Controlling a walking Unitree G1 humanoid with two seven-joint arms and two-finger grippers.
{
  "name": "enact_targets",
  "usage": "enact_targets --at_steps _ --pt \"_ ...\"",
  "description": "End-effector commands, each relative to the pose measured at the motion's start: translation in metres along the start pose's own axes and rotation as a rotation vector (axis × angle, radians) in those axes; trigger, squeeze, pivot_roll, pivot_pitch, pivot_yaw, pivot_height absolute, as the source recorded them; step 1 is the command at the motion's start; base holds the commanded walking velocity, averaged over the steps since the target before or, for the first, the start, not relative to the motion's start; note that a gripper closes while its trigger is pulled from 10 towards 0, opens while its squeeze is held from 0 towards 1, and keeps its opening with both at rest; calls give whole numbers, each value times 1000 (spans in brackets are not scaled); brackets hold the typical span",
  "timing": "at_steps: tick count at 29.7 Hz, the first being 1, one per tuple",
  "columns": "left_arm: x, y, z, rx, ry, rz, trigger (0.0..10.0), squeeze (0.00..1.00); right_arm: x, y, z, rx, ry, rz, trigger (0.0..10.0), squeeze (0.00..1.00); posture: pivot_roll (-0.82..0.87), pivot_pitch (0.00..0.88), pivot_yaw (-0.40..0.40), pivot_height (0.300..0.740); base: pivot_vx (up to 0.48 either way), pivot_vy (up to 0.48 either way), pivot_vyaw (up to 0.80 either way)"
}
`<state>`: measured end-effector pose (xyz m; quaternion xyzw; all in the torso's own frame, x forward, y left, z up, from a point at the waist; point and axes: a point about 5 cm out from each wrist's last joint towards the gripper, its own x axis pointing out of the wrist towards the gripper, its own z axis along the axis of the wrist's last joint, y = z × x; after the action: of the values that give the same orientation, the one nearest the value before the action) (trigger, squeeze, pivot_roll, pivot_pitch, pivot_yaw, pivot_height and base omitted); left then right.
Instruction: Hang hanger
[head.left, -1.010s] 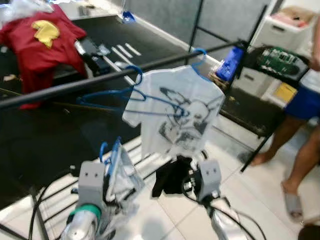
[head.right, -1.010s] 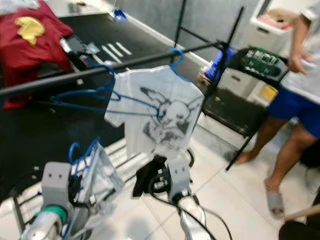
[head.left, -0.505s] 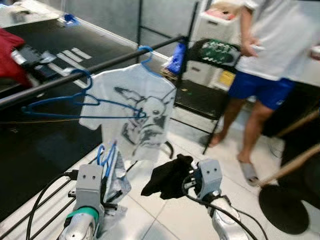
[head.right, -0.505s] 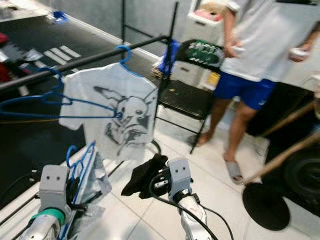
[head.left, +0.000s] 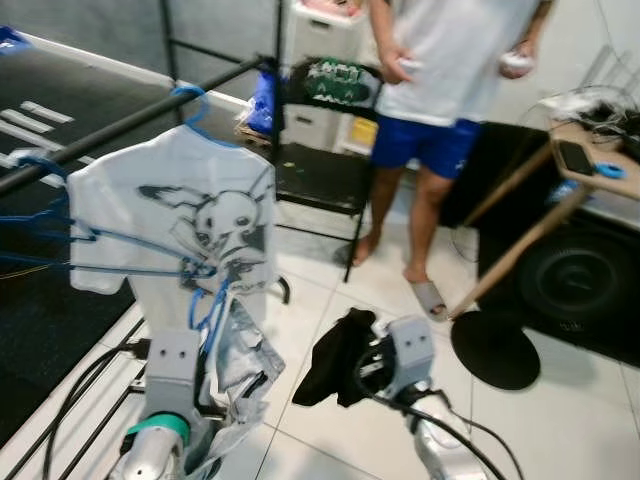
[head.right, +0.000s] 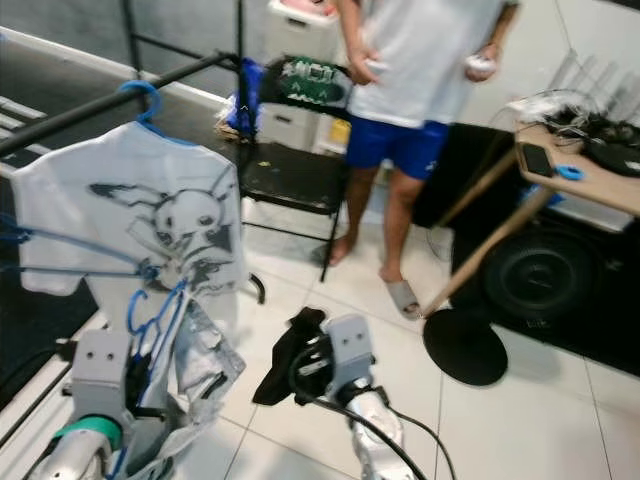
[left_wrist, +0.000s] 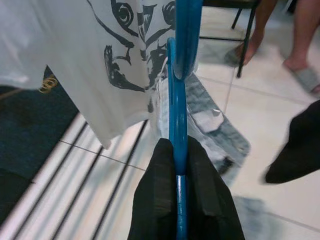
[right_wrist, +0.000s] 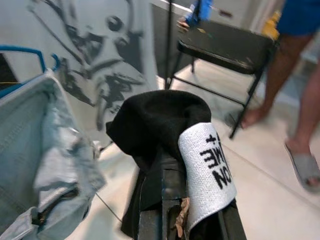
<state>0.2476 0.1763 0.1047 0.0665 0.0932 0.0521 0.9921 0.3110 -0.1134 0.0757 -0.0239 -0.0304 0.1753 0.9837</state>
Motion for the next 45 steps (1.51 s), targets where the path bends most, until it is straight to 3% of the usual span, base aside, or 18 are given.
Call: enact_targets --at_steps 1,34,41,45 --pt "-1 -5 3 -6 -25 -17 10000 0 -3 -8 -1 -2 9 -25 10000 0 79 113 -32 740 0 0 -800" --pt "1 -6 3 -1 -28 -13 10000 0 7 -2 14 4 -42 -3 10000 0 78 105 -29 740 0 0 -800" --pt "3 -9 11 88 -79 -53 10000 0 13 -1 24 -26 -86 2 10000 0 70 97 5 740 0 0 -800" --pt "13 -8 34 151 -174 -105 10000 0 20 2 39 -42 -150 -14 10000 0 32 82 57 740 0 0 -800"
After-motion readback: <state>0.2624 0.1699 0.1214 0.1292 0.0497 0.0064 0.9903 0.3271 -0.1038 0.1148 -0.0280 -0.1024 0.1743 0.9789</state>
